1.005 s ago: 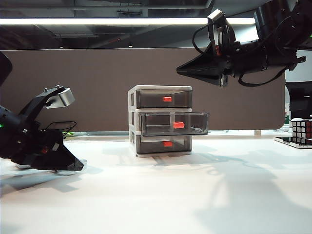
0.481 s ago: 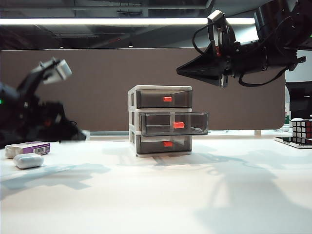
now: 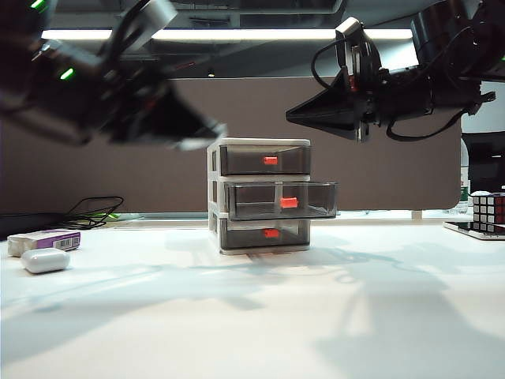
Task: Open the second layer of the drawer on the table, pick up the transparent tape on the table and put it in, and finally close the drawer.
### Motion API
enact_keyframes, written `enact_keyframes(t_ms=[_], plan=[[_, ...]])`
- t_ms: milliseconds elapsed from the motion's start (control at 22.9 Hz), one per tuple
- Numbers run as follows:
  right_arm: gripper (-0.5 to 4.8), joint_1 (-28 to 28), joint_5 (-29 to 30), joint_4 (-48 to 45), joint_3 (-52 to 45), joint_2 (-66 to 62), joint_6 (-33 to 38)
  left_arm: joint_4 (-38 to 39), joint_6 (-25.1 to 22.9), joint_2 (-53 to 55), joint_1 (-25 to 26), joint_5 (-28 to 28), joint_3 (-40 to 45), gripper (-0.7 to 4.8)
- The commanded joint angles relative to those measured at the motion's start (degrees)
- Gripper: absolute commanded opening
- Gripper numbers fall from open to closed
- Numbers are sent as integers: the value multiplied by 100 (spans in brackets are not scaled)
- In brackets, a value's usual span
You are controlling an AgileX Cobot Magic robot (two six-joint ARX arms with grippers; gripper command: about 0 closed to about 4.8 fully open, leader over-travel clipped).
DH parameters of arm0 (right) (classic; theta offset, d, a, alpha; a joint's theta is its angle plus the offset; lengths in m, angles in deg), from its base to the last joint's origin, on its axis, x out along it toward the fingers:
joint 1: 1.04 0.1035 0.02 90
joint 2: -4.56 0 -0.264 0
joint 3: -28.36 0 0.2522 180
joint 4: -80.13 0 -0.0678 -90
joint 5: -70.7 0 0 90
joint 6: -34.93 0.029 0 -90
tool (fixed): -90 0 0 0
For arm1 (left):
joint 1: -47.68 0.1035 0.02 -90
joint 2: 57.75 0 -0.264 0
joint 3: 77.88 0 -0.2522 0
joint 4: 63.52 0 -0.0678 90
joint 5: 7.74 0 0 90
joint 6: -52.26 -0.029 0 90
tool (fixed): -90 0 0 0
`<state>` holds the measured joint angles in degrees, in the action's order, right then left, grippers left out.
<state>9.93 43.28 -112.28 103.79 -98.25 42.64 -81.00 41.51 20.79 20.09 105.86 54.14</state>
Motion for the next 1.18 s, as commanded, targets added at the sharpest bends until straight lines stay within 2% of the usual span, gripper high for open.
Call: enact_keyframes(t_ms=[44, 349, 612, 699, 743, 1180], plan=[[-5, 11, 7, -39, 24, 55, -24, 284, -146, 232, -173, -170, -588, 112], [-5, 46, 9, -28, 26, 55, -22, 881, -140, 1556, -229, 107, -2000, 116], [-5, 68, 7, 24, 24, 55, -24, 1139, -133, 1821, -310, 66, -2186, 122], [-5, 66, -9, 22, 26, 55, -52, 1235, -146, 1856, -313, 66, -2188, 211], [-5, 74, -9, 24, 26, 55, -50, 1241, -131, 1856, -313, 48, -2188, 283], [-5, 76, -9, 39, 26, 55, -50, 1283, -116, 1805, -339, -85, -2194, 309]])
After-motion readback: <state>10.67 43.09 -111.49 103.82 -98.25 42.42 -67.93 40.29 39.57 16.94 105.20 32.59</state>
